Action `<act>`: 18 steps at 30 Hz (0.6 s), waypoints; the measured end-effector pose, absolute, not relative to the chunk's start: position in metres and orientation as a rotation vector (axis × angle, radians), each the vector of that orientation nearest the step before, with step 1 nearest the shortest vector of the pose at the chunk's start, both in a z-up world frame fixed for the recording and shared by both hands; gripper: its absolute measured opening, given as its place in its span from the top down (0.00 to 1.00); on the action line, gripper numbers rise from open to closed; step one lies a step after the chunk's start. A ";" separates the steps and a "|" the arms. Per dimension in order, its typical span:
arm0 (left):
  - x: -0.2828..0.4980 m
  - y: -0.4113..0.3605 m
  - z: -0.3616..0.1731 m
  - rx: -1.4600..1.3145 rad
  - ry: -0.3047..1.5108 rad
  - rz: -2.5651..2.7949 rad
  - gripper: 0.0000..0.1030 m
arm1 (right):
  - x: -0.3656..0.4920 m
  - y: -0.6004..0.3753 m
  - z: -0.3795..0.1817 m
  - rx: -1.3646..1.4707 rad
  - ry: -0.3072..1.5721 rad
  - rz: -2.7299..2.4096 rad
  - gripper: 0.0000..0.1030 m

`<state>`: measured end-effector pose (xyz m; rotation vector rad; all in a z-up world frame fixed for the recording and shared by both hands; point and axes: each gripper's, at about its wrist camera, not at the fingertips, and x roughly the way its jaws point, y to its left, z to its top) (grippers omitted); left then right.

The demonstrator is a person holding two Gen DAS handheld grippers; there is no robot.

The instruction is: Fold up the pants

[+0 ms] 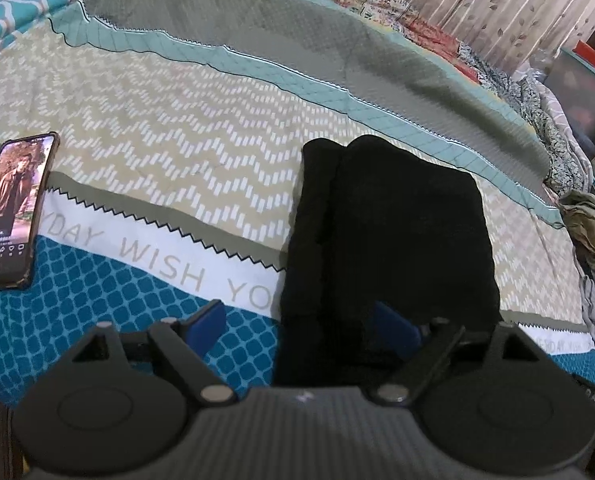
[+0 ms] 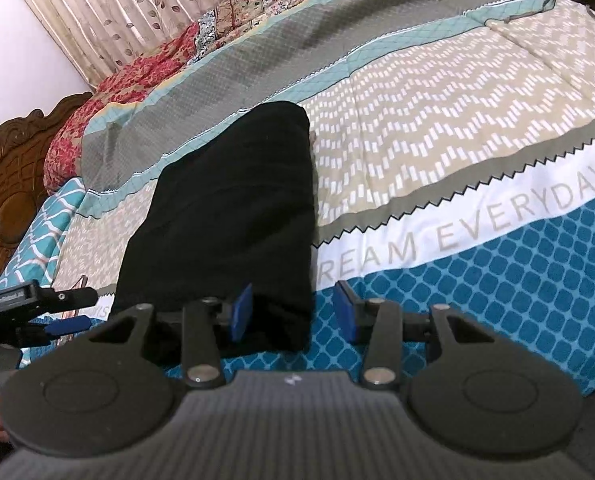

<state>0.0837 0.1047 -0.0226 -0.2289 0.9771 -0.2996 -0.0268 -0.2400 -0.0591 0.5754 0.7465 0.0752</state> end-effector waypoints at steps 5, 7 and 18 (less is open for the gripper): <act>0.082 0.109 -0.026 -0.233 0.983 -0.299 0.14 | -0.026 -0.243 -0.061 0.593 0.752 0.072 0.54; 0.082 0.111 -0.028 -0.240 0.990 -0.297 0.14 | -0.026 -0.245 -0.061 0.600 0.756 0.070 0.54; 0.083 0.118 -0.032 -0.310 1.012 -0.313 0.11 | -0.025 -0.246 -0.064 0.615 0.767 0.068 0.53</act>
